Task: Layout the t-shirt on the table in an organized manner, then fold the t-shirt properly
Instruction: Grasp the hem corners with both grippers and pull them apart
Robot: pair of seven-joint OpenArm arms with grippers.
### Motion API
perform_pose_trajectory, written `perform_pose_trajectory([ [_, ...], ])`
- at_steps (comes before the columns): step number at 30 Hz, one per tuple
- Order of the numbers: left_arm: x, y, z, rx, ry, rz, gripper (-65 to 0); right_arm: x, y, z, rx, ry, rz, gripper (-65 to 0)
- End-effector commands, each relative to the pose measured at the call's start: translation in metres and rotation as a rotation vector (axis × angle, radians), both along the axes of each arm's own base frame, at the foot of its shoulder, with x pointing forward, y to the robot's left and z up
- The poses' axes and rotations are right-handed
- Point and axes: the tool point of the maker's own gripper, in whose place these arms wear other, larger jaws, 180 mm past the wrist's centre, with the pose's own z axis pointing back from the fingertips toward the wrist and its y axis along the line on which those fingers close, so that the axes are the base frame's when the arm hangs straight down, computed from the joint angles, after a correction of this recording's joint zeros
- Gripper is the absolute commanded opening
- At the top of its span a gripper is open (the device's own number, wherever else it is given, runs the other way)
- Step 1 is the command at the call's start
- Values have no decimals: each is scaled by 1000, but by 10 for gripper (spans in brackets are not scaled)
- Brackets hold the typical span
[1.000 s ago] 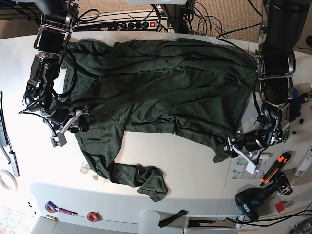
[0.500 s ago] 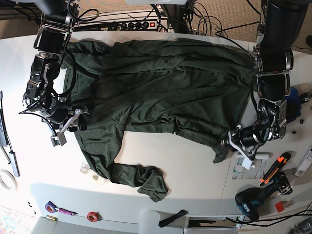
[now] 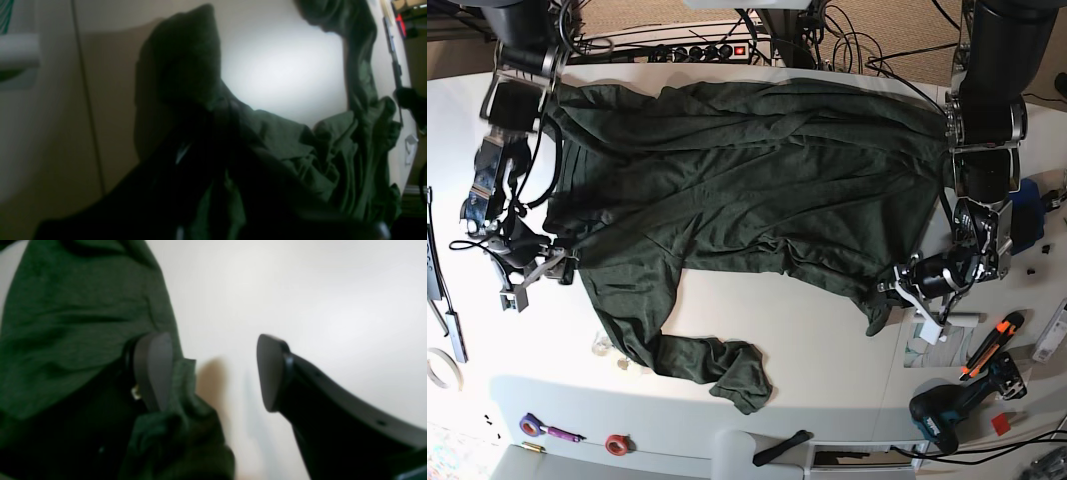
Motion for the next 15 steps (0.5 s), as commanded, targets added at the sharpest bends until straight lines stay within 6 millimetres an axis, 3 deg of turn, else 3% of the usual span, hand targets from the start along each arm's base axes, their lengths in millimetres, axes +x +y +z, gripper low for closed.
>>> perform_pose_trajectory([
  [1, 18, 6, 25, -8, -73, 13, -650, 16, -7, 15, 23, -43, -7, -257],
  [8, 20, 6, 27, -13, -86, 23, -650, 27, 6, -23, 214, 102, -20, -257],
  [15, 21, 7, 27, -13, -88, 25, -650, 1, 46, -36, 369, 244, 113, -257],
])
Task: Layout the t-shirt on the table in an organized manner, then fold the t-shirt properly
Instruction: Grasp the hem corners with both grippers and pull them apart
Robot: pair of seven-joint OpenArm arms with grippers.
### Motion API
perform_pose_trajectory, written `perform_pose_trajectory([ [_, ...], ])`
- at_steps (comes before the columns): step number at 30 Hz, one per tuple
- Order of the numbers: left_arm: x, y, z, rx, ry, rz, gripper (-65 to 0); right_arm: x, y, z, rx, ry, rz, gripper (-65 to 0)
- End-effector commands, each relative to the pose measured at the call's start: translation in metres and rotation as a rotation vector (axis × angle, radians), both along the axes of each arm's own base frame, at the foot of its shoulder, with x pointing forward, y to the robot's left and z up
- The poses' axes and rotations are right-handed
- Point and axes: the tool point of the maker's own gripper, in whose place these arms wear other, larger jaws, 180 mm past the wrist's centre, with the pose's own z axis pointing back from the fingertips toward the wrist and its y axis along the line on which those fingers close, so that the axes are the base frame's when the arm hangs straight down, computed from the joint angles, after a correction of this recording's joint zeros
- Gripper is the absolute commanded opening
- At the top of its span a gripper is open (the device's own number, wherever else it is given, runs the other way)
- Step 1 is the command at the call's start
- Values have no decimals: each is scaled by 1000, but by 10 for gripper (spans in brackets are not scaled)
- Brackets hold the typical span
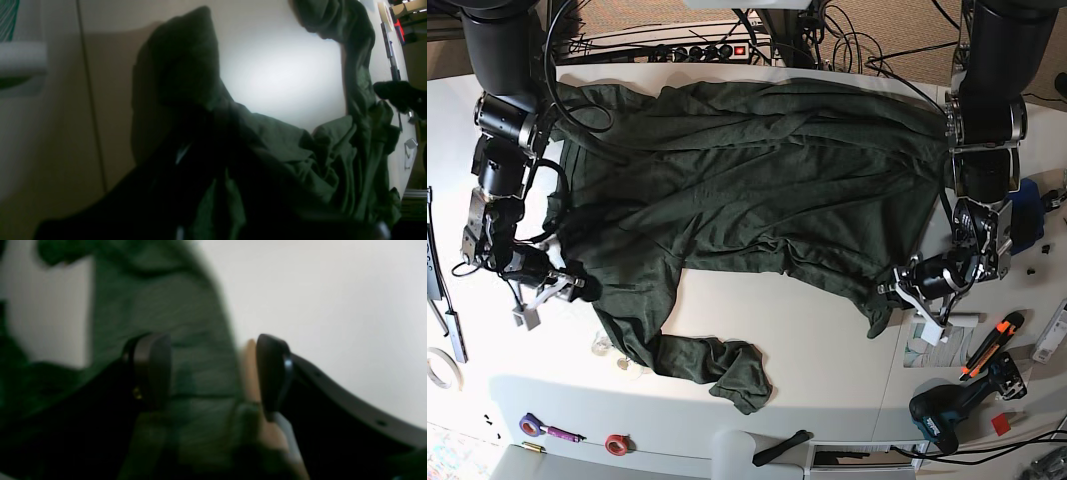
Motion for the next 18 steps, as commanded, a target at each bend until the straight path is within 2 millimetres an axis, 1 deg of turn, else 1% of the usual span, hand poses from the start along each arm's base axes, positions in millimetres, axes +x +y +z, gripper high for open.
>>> perform_pose_trajectory([
  [1, 18, 5, 25, -12, -75, 14, -650, -17, 4, -13, -11, 83, 42, -257],
  [3, 18, 5, 25, -12, -75, 14, -650, -20, 10, -15, 40, 78, 36, -257],
  [6, 18, 5, 25, -12, -75, 14, -650, -30, 12, -23, 63, 95, 29, -259],
  [7, 18, 5, 26, -13, -76, 15, -650, -32, 12, -25, 67, 100, 27, -272],
  [8, 19, 5, 26, -14, -80, 18, -650, -35, 12, -27, 71, 106, 27, -328],
  [11, 22, 5, 31, -24, -111, 19, -650, -39, 14, -30, 90, 114, 24, -629],
  [12, 23, 4, 35, -32, -137, 12, -650, -39, 15, -29, 99, 113, 23, -650],
  [14, 26, 5, 44, -59, -178, 22, -650, -34, 17, -22, 131, 83, 8, -650],
  [18, 32, 14, 62, -119, -217, 61, -650, -17, 17, 2, 158, -8, -1, -650],
])
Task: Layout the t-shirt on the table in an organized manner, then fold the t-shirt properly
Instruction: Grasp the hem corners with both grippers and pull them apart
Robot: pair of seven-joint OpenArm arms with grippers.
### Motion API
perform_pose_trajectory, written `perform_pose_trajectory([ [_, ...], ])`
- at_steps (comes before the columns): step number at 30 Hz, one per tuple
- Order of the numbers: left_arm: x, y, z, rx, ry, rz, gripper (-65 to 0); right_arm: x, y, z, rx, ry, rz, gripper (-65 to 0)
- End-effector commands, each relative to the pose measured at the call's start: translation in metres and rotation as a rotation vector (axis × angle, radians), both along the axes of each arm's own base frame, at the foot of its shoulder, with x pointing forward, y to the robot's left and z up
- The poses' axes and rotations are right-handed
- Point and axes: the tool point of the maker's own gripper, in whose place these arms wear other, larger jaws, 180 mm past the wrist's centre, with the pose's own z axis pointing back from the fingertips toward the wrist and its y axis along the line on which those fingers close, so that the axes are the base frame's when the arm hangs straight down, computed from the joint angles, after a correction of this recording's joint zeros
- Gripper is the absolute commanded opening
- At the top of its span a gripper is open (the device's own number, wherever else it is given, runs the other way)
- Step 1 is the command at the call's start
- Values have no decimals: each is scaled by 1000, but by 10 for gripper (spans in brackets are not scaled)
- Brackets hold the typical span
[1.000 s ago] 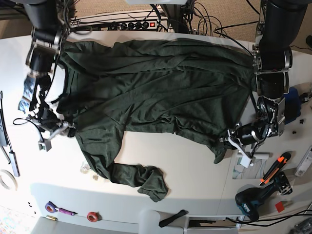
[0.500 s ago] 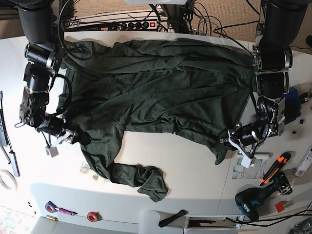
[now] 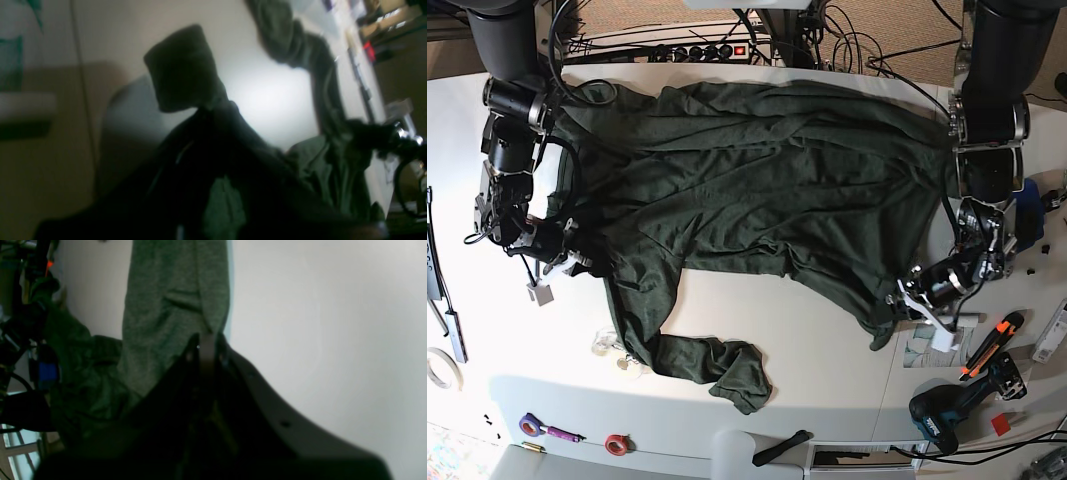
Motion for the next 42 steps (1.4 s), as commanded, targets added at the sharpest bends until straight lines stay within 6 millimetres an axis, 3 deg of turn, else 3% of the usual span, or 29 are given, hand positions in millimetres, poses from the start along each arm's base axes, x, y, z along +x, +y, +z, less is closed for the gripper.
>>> perform_pose_trajectory([
  [1, 18, 10, 33, -19, -92, 24, -650, 8, -8, 15, -31, -29, 7, -650],
  [8, 14, 28, 40, -40, -75, 29, -650, 26, -25, 60, -61, -163, -25, -650],
  [14, 10, 35, 43, -69, -54, 22, -650, 31, -46, 96, 41, -269, -126, -650],
  [18, 10, 37, 45, -73, -58, 26, -650, 23, -52, 101, 103, -265, -141, -650],
  [23, 12, 34, 58, -162, -74, 35, -650, 13, -39, 112, 219, -272, -88, -650],
  [32, -6, 13, 74, -336, -21, -84, -650, -1, -36, 133, 458, -402, -133, -650],
  [37, -15, 8, 71, -326, 17, -141, -650, -14, -36, 129, 405, -402, -116, -650],
  [42, -21, 16, 73, -286, 24, -169, -650, -28, -32, 152, 280, -477, -50, -650],
])
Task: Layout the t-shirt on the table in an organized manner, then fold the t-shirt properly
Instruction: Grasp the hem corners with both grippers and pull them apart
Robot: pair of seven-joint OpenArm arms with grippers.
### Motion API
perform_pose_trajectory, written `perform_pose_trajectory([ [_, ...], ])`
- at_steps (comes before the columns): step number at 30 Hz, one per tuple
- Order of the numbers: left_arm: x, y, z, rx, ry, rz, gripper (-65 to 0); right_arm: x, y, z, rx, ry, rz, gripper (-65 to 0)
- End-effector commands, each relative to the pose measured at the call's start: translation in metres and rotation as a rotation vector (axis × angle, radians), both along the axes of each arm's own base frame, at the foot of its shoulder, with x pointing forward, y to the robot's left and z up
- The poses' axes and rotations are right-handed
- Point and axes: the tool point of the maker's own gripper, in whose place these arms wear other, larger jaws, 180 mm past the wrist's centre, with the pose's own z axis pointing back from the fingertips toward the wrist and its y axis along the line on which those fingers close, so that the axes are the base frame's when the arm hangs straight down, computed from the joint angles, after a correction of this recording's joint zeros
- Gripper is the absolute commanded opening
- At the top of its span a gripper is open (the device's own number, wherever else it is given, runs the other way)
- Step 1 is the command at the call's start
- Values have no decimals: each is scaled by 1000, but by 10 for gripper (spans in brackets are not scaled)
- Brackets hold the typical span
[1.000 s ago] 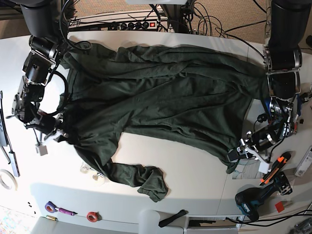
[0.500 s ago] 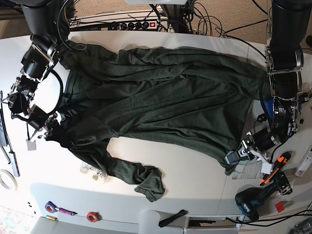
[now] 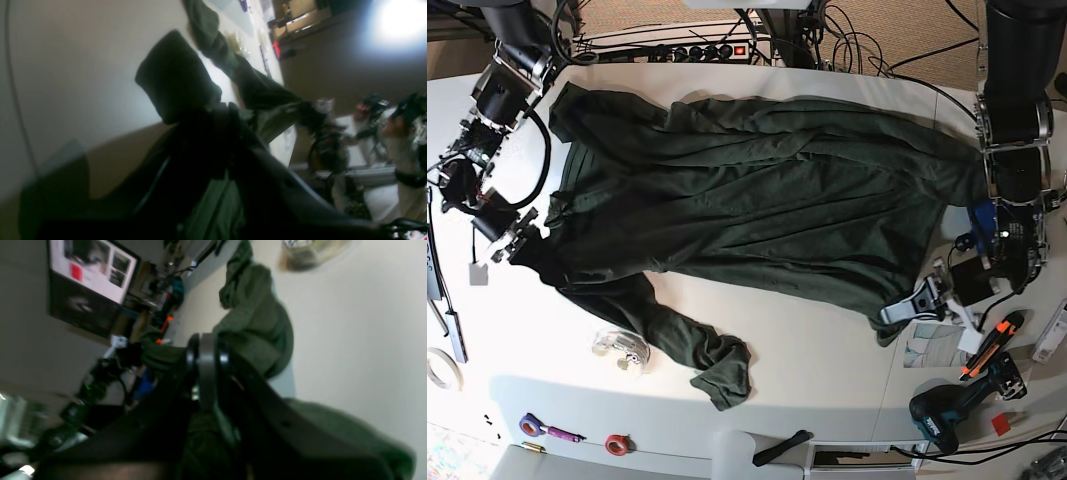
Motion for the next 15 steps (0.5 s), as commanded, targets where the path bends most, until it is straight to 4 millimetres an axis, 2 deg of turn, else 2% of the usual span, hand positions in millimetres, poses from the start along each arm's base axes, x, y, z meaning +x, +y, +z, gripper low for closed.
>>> perform_pose_trajectory([
  [1, 14, 10, 31, -11, -86, 18, -650, 4, -7, 30, -27, -92, -9, -650],
  [5, 7, 11, 39, 30, -132, -14, -650, -14, 5, 49, -155, -158, 30, -650],
  [9, -13, 4, 41, 88, -185, -66, -650, -33, 18, 57, -248, -189, 68, -650],
  [12, -26, 0, 43, 109, -220, -85, -650, -44, 22, 50, -273, -172, 84, -650],
  [15, -32, 7, 45, 112, -238, -63, -650, -54, 22, 36, -274, -128, 91, -650],
])
